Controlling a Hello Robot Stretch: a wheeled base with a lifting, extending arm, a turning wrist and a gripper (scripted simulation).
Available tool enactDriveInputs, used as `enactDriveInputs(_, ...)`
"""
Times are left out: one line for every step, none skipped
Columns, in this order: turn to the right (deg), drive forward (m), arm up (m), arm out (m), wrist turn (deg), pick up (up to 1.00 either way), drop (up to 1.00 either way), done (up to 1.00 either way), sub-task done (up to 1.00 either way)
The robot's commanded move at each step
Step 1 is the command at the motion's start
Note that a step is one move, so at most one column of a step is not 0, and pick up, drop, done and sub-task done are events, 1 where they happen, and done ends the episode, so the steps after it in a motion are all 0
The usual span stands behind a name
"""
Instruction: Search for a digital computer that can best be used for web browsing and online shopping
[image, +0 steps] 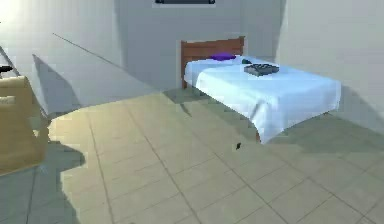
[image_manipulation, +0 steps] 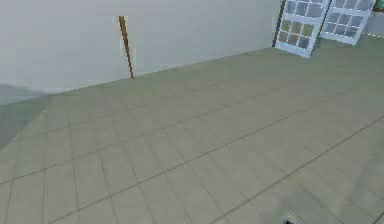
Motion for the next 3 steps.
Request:
enactDriveInputs(45.0,0.00,0.00,0.00,0.0,0.00,0.00,0.00,0.00)
enactDriveInputs(39.0,0.00,0.00,0.00,0.0,0.00,0.00,0.00,0.00)
enactDriveInputs(3.0,0.00,0.00,0.00,0.0,0.00,0.00,0.00,0.00)
